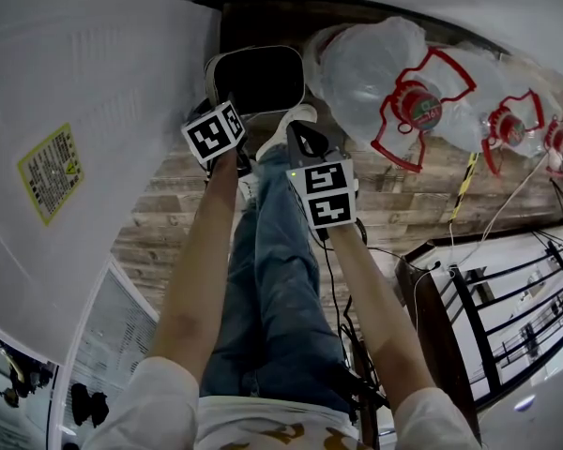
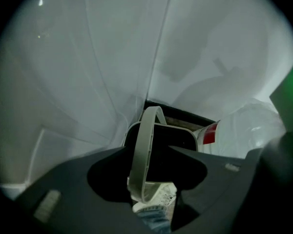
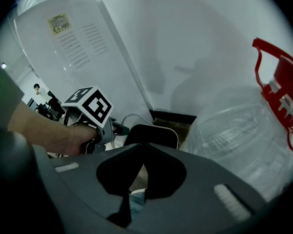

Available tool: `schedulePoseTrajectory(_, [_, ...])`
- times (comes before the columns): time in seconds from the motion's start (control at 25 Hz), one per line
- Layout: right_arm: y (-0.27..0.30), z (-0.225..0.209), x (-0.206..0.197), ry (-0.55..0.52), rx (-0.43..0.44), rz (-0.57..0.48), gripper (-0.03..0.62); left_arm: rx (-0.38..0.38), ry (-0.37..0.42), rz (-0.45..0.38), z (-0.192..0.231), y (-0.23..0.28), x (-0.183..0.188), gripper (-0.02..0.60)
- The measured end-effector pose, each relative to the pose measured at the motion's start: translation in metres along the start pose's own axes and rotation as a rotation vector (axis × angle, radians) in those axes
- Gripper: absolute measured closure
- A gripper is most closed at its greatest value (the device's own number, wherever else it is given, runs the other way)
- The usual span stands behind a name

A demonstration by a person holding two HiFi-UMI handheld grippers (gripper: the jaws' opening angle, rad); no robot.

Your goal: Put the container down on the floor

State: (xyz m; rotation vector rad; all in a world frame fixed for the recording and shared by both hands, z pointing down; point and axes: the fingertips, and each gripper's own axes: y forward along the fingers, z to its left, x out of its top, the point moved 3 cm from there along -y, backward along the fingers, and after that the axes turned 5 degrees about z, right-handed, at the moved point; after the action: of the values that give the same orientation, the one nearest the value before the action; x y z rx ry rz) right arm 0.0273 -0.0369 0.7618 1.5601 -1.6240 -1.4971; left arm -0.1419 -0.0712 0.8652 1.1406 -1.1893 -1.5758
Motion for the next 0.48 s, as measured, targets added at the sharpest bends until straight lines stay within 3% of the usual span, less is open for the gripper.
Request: schedulePoseTrajectory(0.48, [-0.012,0.000,0.004,-0.026,-0.009,-0.011,0.566,0.073,0.056,0.036,0.004,-0.014,-0.004,0.379])
